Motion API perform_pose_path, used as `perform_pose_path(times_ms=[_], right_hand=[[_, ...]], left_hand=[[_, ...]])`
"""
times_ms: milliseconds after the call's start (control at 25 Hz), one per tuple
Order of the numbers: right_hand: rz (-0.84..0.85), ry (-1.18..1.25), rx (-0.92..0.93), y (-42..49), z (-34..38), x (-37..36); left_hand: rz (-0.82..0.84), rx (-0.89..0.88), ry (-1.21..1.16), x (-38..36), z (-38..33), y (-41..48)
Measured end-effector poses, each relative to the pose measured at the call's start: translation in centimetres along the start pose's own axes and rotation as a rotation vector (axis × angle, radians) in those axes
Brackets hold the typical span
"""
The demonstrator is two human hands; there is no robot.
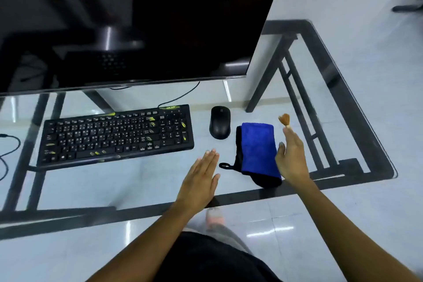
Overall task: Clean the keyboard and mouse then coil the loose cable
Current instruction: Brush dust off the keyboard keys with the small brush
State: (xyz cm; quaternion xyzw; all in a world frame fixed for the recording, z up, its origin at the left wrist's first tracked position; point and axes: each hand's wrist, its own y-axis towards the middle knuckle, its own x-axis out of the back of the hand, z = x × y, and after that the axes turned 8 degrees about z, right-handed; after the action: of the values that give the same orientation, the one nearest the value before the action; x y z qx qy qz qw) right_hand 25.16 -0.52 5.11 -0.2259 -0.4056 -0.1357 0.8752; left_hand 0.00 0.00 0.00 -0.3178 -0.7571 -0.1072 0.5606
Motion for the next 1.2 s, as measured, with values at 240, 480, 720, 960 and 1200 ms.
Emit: perform_pose_path(times_ms=[240,480,720,960,1200], right_hand=[[-0.004,-0.098,-0.082,0.6,-2.0,0.0],[-0.202,0.072,0.018,0.3,1.2,0.2],[-0.022,0.24,0.426,-1.3,11.4,-3.6],[0.214,0.149,0.673,-4.1,20.8,-11.6],[0.331,0.048,0.678,-6.0,26.3,-17.0]], left_hand=[[-0.021,0.061,0.02,0.4,-0.3,0.1],[-0.085,0.061,-0.172,2.2,-0.4,-0.5],[-0.245,0.255,-0.267,6.2,4.8,-5.1],[-0.289,0.504,-0.257,8.7,13.3,-10.8],[-0.276,0.576,-0.162,10.5,19.9,-13.2]])
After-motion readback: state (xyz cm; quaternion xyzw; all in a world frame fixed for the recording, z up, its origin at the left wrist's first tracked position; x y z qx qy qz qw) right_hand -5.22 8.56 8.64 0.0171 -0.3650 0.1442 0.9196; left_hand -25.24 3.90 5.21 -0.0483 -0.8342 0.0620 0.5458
